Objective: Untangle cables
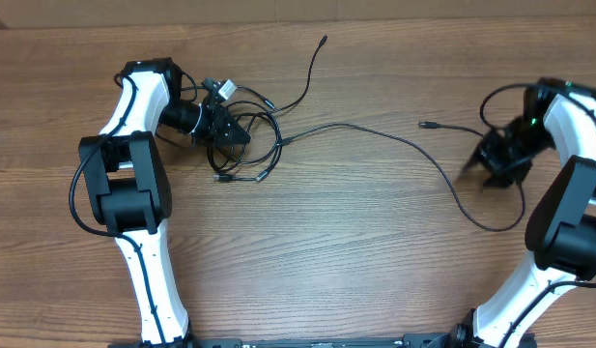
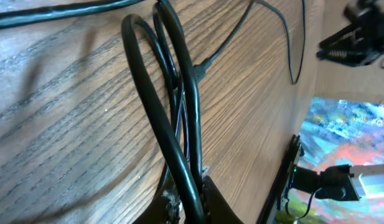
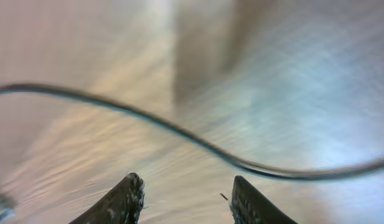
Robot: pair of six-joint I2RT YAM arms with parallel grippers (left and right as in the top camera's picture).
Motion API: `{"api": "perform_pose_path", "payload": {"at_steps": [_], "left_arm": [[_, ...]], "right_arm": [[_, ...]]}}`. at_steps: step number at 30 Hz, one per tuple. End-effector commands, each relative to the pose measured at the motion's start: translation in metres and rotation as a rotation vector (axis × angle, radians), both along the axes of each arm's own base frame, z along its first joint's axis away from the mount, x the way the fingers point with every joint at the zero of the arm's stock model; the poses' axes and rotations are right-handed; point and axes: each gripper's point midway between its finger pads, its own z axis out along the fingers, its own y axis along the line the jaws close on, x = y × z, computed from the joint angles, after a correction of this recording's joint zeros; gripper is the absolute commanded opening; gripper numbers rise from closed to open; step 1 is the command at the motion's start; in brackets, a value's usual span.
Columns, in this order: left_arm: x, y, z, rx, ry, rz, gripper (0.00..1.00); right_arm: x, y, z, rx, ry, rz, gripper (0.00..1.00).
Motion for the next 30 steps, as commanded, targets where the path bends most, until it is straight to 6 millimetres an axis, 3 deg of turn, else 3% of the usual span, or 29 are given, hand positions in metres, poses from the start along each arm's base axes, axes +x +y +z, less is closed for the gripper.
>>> {"api": "perform_pose_path", "payload": {"at_steps": [1, 7, 13, 14, 16, 18, 19, 22, 25, 30], "left_arm": [[0.001, 0.001, 0.0, 0.023, 0.012, 0.01, 0.13], [0.0, -0.003, 0.0, 0.024, 0.011, 0.001, 0.15], [0.0, -0.004, 0.0, 0.026, 0.011, -0.002, 0.16], [0.0, -0.004, 0.0, 0.026, 0.011, -0.002, 0.16], [0.0, -0.004, 0.0, 0.026, 0.01, -0.002, 0.16], [0.0, -0.004, 0.0, 0.026, 0.01, -0.002, 0.16], [0.0, -0.004, 0.0, 0.026, 0.009, -0.002, 0.16], [0.0, -0.004, 0.0, 0.026, 0.01, -0.002, 0.16], [0.0, -0.004, 0.0, 0.026, 0.01, -0.002, 0.16], [0.0, -0.004, 0.0, 0.026, 0.01, -0.002, 0.17]], "right_arm": [[0.025, 0.045, 0.018, 0.171, -0.128, 0.082, 0.45], [0.054, 0.103, 0.016, 0.195, -0.26, 0.236, 0.45], [0.074, 0.177, 0.019, 0.199, -0.383, 0.4, 0.47], [0.078, 0.197, 0.02, 0.203, -0.409, 0.419, 0.51], [0.084, 0.221, 0.023, 0.209, -0.444, 0.42, 0.73], [0.09, 0.246, 0.028, 0.226, -0.471, 0.398, 0.84], [0.093, 0.258, 0.03, 0.236, -0.492, 0.394, 0.97], [0.104, 0.296, 0.043, 0.272, -0.602, 0.429, 1.0], [0.103, 0.326, 0.051, 0.296, -0.669, 0.489, 1.0], [0.091, 0.351, 0.052, 0.296, -0.683, 0.542, 1.0]]}}
